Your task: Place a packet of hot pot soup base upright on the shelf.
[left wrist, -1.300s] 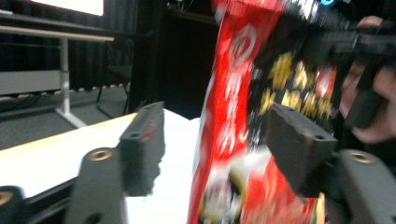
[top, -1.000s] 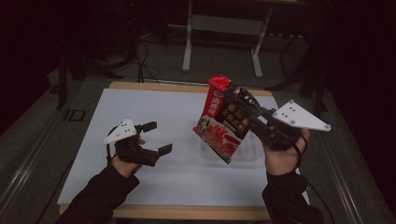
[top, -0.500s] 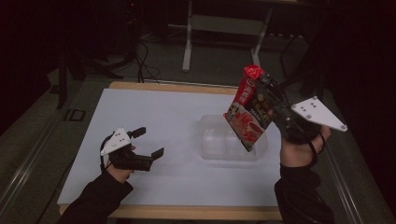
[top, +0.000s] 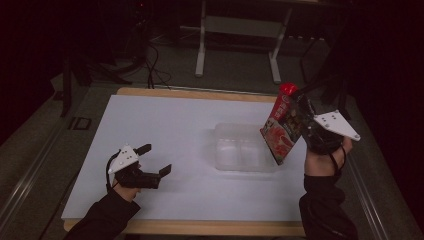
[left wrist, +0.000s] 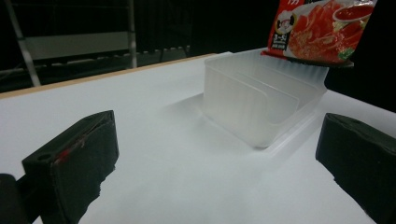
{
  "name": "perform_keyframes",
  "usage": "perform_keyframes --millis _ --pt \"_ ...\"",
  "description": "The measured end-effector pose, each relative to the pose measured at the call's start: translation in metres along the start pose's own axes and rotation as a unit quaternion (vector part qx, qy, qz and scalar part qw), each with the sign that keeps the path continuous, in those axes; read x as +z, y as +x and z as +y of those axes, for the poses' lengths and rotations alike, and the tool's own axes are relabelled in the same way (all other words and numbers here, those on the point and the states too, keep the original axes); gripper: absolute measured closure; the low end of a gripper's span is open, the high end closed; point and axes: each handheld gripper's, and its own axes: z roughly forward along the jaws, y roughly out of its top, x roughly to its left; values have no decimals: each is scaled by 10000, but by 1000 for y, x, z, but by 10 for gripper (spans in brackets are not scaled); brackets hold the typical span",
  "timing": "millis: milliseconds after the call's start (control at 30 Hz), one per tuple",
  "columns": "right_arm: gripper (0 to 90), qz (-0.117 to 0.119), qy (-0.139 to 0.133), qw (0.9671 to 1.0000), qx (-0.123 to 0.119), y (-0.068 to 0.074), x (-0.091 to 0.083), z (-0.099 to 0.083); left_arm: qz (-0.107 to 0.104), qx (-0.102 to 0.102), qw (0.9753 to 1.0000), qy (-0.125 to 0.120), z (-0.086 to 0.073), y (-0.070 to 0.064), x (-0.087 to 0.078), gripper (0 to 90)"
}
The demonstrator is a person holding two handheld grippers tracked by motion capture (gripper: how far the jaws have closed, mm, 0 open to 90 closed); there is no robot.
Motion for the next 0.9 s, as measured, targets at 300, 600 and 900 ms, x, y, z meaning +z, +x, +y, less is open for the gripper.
perform_keyframes --millis 300,600,900 --pt "766 -199 182 9996 2 -1 13 -17 -28 1 10000 -35 -2 -1 0 0" --pt "766 -218 325 9992 22 9 26 -34 -83 42 10000 15 -4 -2 2 0" --pt "763 -189 414 9988 178 12 34 -49 -104 13 9999 28 -5 -1 2 0"
